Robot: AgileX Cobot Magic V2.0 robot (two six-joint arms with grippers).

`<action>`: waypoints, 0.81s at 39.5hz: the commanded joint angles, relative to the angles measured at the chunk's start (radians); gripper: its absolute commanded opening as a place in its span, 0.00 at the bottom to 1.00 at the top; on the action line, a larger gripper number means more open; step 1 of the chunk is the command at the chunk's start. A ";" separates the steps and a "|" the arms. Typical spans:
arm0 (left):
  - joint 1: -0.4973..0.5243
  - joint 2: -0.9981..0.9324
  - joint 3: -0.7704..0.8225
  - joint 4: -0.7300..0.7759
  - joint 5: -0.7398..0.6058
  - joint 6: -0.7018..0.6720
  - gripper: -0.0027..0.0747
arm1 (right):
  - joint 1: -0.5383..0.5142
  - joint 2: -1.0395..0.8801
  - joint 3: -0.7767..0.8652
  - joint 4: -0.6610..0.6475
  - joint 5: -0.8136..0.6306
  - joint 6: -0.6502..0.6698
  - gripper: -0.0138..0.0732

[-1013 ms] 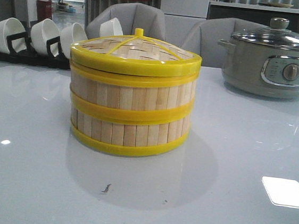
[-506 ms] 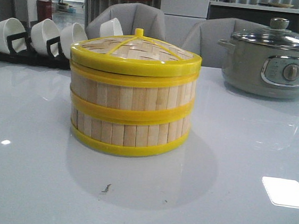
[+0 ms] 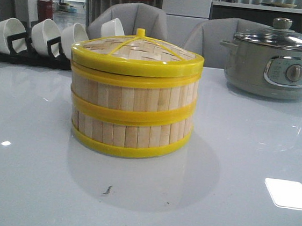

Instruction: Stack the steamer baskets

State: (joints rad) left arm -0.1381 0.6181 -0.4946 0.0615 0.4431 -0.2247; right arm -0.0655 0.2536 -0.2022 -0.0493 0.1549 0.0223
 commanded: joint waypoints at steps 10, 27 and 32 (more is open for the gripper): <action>-0.002 -0.004 -0.029 -0.005 -0.079 -0.010 0.15 | -0.005 0.008 -0.030 -0.015 -0.078 -0.006 0.23; -0.005 -0.010 -0.029 -0.005 -0.079 -0.010 0.15 | -0.005 0.008 -0.030 -0.015 -0.078 -0.006 0.23; -0.018 -0.072 -0.028 0.090 -0.116 -0.001 0.15 | -0.005 0.008 -0.030 -0.015 -0.078 -0.006 0.23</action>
State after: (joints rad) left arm -0.1422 0.5792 -0.4946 0.0955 0.4385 -0.2247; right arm -0.0655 0.2536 -0.2022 -0.0493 0.1549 0.0223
